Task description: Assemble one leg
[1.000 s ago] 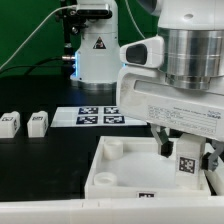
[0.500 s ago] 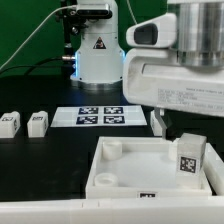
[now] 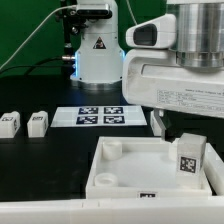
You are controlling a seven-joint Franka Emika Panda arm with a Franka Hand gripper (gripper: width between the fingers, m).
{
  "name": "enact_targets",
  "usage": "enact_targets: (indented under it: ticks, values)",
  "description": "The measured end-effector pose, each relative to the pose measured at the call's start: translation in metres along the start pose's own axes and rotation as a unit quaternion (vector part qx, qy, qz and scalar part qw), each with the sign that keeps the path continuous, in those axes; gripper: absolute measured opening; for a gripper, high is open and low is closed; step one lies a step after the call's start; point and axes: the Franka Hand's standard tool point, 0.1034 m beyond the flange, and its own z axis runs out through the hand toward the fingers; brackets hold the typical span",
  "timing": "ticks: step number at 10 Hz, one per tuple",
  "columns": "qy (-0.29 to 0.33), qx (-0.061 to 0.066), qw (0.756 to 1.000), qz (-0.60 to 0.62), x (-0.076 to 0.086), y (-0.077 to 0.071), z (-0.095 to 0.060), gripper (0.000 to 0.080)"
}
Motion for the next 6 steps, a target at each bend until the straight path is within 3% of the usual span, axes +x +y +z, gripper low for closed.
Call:
enact_targets:
  ticks: [6]
  values:
    - [0.000, 0.000, 1.000, 0.000, 0.0000, 0.0000, 0.0000, 0.0649]
